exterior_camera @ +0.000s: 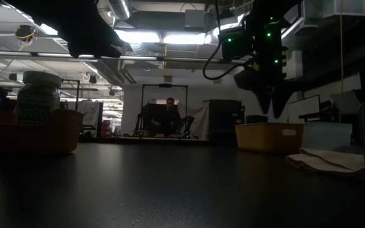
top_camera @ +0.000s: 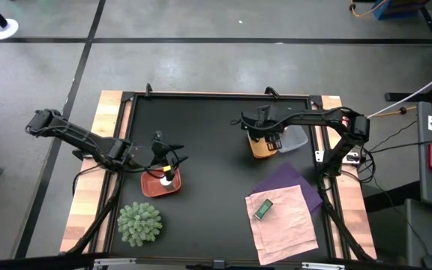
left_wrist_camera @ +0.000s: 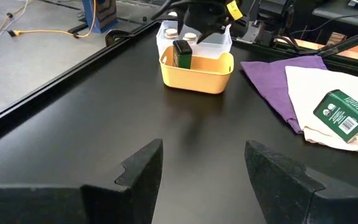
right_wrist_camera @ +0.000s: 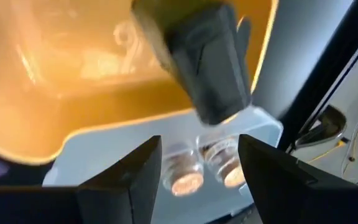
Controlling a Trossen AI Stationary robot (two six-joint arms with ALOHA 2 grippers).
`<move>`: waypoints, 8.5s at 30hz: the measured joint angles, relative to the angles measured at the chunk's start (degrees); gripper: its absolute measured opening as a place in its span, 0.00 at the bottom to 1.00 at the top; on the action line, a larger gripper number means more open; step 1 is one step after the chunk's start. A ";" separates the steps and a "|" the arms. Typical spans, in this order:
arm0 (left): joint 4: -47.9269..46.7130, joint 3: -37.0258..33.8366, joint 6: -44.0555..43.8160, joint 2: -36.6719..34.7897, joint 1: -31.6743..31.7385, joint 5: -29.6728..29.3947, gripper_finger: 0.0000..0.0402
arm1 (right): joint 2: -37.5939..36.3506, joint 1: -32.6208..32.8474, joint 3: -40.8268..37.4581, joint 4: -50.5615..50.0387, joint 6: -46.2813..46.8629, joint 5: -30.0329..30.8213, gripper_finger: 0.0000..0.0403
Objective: Sort spices by type
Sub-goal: Put the green seasoning can into the yellow bin
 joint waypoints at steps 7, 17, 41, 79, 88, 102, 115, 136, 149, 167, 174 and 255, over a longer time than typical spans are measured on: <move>-0.02 0.00 0.00 0.00 0.01 0.00 0.53 | -2.10 0.04 0.04 -2.67 0.30 -0.77 0.53; -0.46 -0.02 -0.15 0.00 0.00 0.00 0.53 | -12.73 0.04 0.07 -5.24 9.01 -11.00 0.53; -1.29 -0.02 -0.84 0.00 0.01 0.00 0.53 | -34.75 26.82 -35.41 29.85 31.76 -33.89 0.53; -1.22 -0.02 -5.18 0.00 0.02 0.00 0.53 | -34.60 39.75 -49.66 59.10 35.99 -29.51 0.53; -1.22 -0.02 -5.18 0.00 0.01 0.00 0.53 | -34.60 39.76 -49.66 59.07 36.00 -29.50 0.53; -1.25 -0.02 -7.02 0.00 0.02 -0.01 0.53 | -32.16 39.76 -49.66 61.95 34.74 -29.63 0.54; -1.27 -0.02 -7.72 0.00 0.01 0.00 0.53 | -31.45 39.80 -49.66 59.89 34.58 -33.07 0.71; -1.30 -0.02 -7.26 0.01 0.00 0.00 0.53 | -29.50 39.80 -49.62 65.18 31.19 -33.29 0.71; -1.31 -0.02 -7.08 0.02 0.00 0.00 0.53 | -26.47 39.80 -49.62 68.42 28.53 -36.19 0.71; -1.31 -0.02 -6.47 0.02 0.00 0.00 0.53 | -26.47 39.80 -49.62 70.05 25.98 -35.08 0.64; -1.31 -0.02 -6.56 0.02 0.01 -0.01 0.53 | -26.47 39.80 -49.62 70.00 25.88 -35.15 0.53; -1.29 -0.02 -4.20 0.00 0.02 -0.02 0.53 | -30.03 39.75 -30.97 32.62 20.93 -24.39 0.35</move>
